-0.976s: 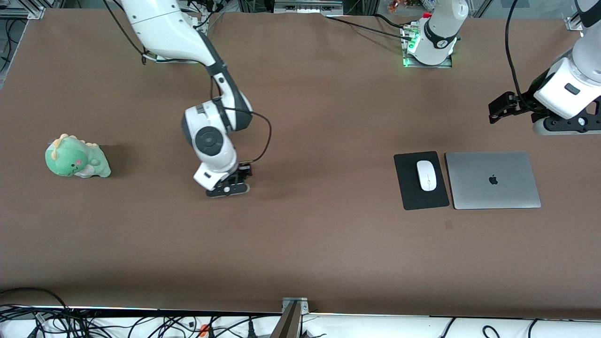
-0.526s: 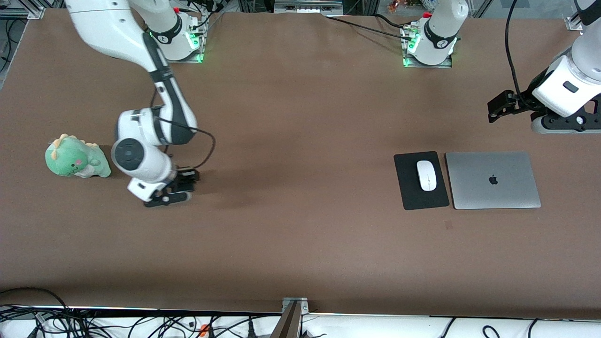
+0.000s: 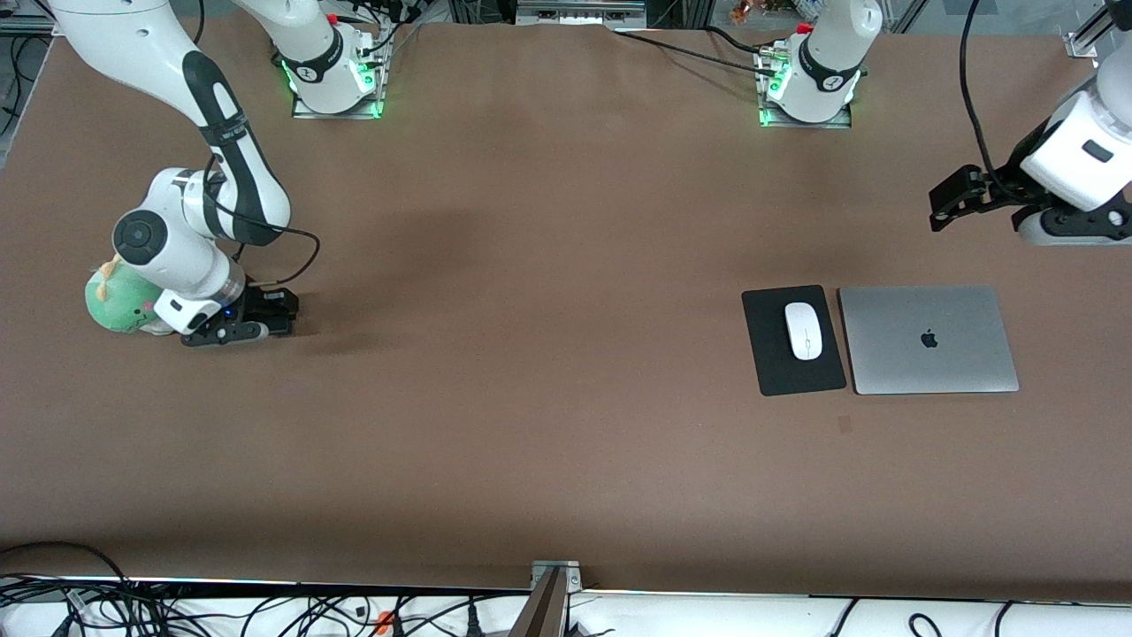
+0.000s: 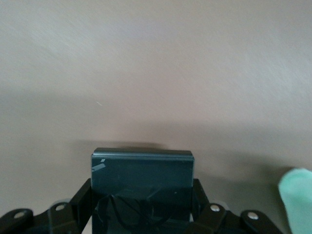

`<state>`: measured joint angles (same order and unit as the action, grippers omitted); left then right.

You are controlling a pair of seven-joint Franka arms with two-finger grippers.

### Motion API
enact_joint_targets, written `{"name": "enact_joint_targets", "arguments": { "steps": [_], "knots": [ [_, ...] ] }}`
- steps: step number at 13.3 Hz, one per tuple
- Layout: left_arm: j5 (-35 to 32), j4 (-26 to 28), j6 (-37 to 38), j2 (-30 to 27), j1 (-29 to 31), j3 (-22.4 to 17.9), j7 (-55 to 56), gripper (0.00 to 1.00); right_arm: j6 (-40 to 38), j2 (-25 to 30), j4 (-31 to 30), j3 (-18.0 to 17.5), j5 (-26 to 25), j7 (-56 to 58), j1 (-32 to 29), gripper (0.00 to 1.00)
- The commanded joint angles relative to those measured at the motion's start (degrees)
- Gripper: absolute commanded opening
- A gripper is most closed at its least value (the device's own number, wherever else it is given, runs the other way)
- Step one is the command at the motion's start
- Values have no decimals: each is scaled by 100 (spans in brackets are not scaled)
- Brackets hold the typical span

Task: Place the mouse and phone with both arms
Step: 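Carry the black phone with the right gripper toward the green plush toy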

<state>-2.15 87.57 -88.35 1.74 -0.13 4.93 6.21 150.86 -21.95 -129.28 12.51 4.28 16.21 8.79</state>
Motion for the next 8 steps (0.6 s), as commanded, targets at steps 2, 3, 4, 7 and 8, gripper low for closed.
{"name": "enact_joint_targets", "arguments": {
  "steps": [2, 3, 4, 7, 8],
  "knots": [
    [92, -135, -24, 81, -30, -19, -94, 100, 381, 113, -246, -91, 47, 435, -447, 35],
    [109, -144, -33, 98, -57, -10, -41, 100, 513, 43, -247, -91, 47, 444, -465, 35],
    [144, -135, -15, 107, -66, -18, -15, 100, 575, -2, -238, -91, 47, 436, -466, 35],
    [145, -126, 11, 116, -57, -10, -32, 100, 804, -177, -229, -91, 65, 444, -466, 35],
    [145, -126, -6, 125, -66, -10, -23, 100, 857, -204, -229, -99, 73, 444, -474, 35]
  ]
}}
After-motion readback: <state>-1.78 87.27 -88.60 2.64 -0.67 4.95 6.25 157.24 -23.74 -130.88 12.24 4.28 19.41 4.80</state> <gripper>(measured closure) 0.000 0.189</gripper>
